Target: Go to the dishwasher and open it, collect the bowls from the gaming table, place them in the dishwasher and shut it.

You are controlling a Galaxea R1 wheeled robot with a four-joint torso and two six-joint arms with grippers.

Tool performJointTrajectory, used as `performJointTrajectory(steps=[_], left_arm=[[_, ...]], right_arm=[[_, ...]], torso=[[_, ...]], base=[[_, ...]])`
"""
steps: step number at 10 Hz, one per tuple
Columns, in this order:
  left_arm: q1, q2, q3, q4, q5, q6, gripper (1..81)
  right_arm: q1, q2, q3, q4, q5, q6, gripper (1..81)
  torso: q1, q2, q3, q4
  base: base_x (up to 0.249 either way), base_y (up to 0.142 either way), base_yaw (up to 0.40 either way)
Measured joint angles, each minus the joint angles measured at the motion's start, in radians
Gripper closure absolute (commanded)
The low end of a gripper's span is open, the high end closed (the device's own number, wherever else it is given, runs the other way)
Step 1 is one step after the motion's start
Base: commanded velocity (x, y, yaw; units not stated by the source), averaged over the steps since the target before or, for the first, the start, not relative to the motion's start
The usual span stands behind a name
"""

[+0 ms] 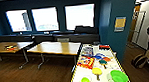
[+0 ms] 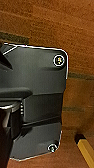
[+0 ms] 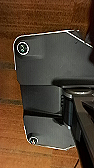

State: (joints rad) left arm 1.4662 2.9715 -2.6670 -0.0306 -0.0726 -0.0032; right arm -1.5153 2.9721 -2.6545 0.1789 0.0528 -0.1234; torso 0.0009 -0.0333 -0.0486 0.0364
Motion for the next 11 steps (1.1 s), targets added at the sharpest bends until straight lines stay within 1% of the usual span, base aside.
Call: performJointTrajectory(steps=[5, 7, 8, 11], left_arm=[[0.000, -0.159, 0.249, -0.004, -0.007, 0.000, 1.0], [0.000, -0.230, 0.332, -0.008, -0.014, 0.000, 1.0], [0.000, -0.259, 0.367, -0.010, -0.016, -0.001, 1.0], [0.000, -0.337, 0.502, -0.011, -0.020, -0.001, 1.0]], right_arm=[[0.000, -0.176, 0.270, 0.001, 0.006, 0.001, 1.0], [0.003, -0.248, 0.400, 0.001, 0.007, 0.001, 1.0], [0.008, -0.294, 0.464, 0.002, 0.008, 0.004, 1.0], [0.020, -0.473, 0.655, 0.007, 0.027, 0.010, 1.0]], torso=[[0.000, 0.000, 0.000, 0.000], [0.000, 0.000, 0.000, 0.000], [0.000, 0.000, 0.000, 0.000], [0.000, 0.000, 0.000, 0.000]], base=[[0.000, 0.000, 0.000], [0.000, 0.000, 0.000], [0.000, 0.000, 0.000], [0.000, 0.000, 0.000]])
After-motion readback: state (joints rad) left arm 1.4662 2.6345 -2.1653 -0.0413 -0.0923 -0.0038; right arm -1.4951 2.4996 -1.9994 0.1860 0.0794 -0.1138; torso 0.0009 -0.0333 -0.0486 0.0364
